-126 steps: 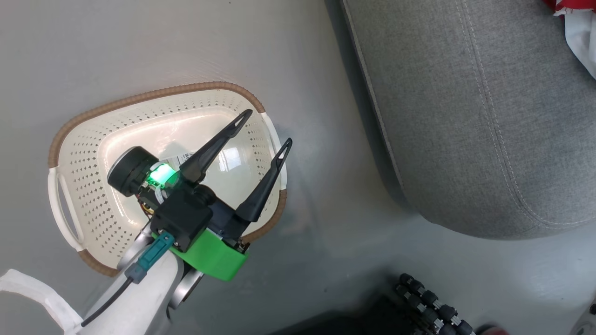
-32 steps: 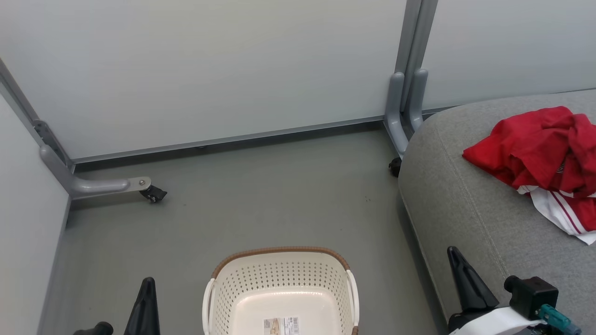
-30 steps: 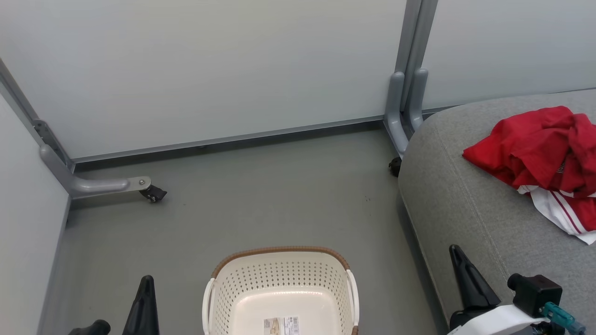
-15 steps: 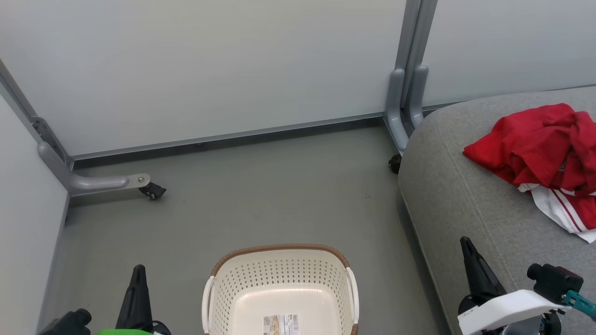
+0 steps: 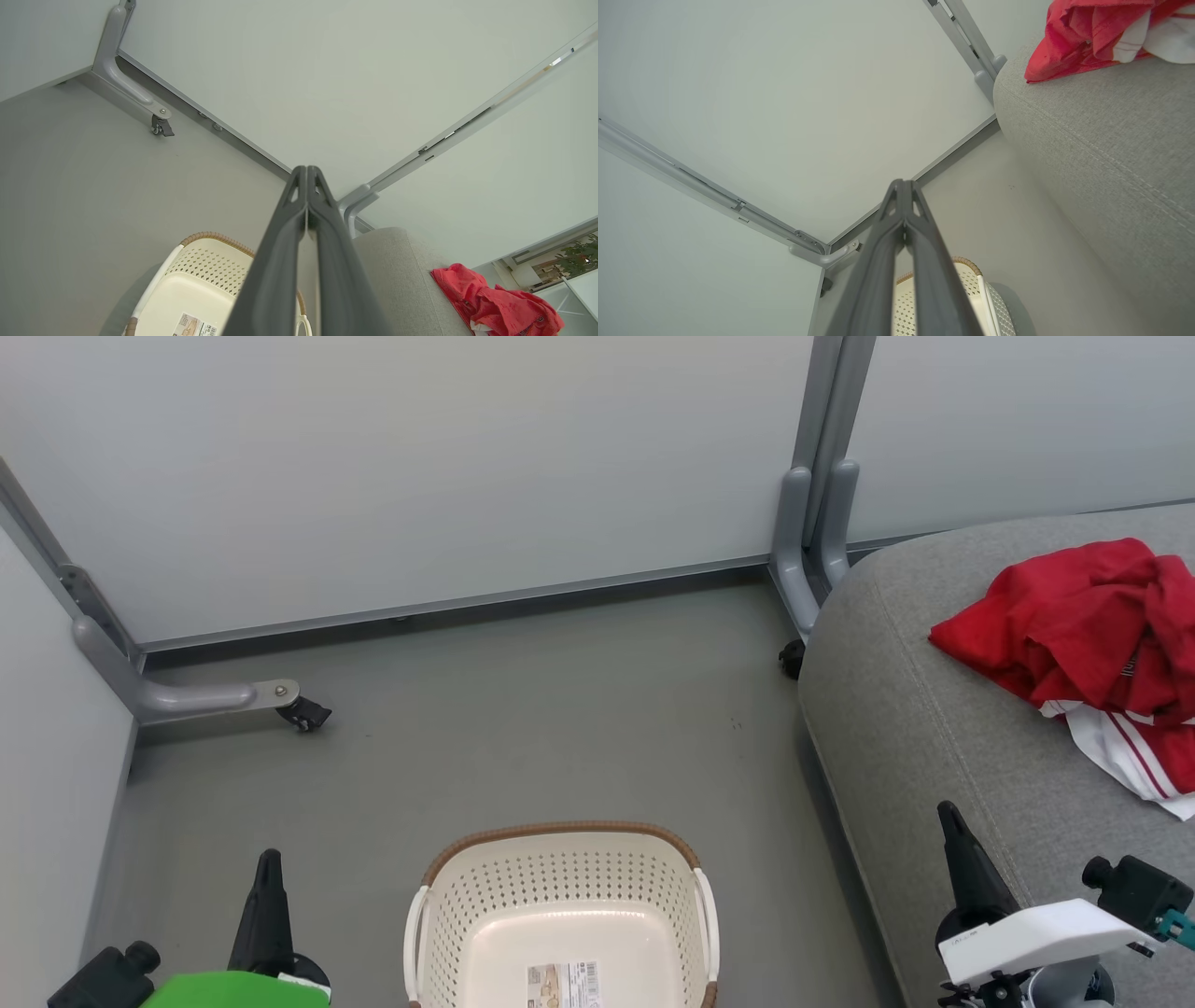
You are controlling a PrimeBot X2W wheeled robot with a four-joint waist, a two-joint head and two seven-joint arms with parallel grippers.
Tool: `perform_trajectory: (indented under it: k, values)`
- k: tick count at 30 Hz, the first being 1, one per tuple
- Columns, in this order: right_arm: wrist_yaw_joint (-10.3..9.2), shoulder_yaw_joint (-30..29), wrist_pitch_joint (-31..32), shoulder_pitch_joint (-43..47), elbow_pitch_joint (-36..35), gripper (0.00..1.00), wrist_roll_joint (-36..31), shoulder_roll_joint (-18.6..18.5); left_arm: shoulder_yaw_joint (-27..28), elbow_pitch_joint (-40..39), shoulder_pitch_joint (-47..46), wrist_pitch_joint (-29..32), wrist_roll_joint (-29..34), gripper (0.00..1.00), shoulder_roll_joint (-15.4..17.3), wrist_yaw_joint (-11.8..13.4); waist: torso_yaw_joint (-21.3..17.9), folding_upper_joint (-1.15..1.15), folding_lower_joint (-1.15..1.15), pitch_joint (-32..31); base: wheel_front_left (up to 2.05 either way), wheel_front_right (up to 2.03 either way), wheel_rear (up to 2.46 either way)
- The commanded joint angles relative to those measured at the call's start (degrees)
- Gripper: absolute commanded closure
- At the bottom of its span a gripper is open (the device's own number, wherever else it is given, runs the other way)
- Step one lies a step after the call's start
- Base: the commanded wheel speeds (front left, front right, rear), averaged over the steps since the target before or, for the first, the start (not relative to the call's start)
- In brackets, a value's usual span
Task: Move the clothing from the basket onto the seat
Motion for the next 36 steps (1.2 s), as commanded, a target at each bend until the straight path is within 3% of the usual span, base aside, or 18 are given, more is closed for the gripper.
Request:
perform_trajectory:
  k: [1,36]
  values:
    - [-0.03,-0.42,0.38,-1.68,-0.34,1.0,1.93,-0.45,0.32,-0.43,-1.91,0.4,-1.86,1.0,0.57,-0.2,0.0,0.0,0.0,0.05,0.0,0.0,0.0]
    - [-0.04,-3.61,5.98,-4.76,2.12,1.0,23.95,-0.27,2.31,2.34,-6.82,6.06,-23.17,1.0,0.63,-0.71,-0.09,0.0,0.0,1.27,0.0,0.0,0.0]
